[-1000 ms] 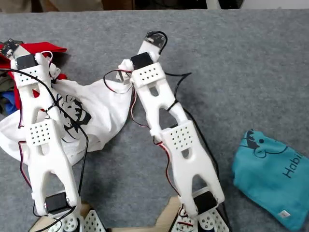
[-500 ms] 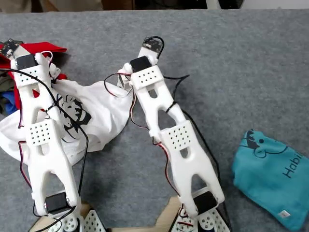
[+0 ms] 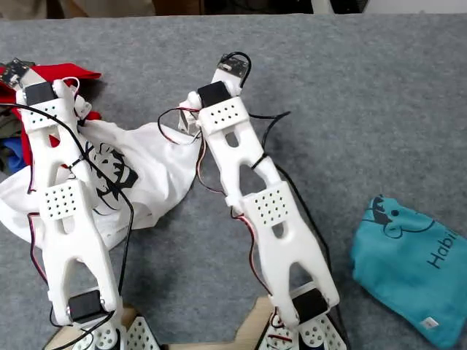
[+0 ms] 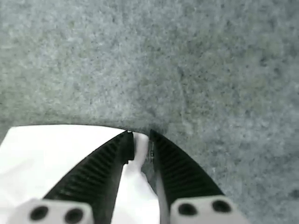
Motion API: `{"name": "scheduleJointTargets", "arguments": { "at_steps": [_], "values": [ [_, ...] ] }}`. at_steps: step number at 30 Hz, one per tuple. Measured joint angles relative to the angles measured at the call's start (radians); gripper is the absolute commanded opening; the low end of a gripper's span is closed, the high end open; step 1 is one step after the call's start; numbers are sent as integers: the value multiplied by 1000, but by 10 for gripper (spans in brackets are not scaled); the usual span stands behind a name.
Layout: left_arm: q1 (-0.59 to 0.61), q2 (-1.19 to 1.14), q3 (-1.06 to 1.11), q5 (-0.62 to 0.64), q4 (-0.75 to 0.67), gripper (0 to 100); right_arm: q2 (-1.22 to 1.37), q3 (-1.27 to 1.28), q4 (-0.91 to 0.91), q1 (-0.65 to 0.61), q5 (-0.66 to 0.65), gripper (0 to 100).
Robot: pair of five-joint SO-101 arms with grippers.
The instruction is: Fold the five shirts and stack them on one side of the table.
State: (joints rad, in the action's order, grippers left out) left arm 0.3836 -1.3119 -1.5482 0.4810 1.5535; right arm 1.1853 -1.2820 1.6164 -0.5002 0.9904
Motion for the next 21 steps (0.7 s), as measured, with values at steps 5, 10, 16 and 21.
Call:
{"name": "scheduleJointTargets", "arguments": {
  "at_steps": [5,10,16,21],
  "values": [
    [0,0,0,0,0,19,0,0,0,0,0,72],
    [0,0,0,0,0,19,0,0,0,-14,0,72],
    [0,0,0,0,0,19,3,0,0,-17,0,69],
    [0,0,0,0,0,19,3,0,0,-17,8,21]
  ]
}}
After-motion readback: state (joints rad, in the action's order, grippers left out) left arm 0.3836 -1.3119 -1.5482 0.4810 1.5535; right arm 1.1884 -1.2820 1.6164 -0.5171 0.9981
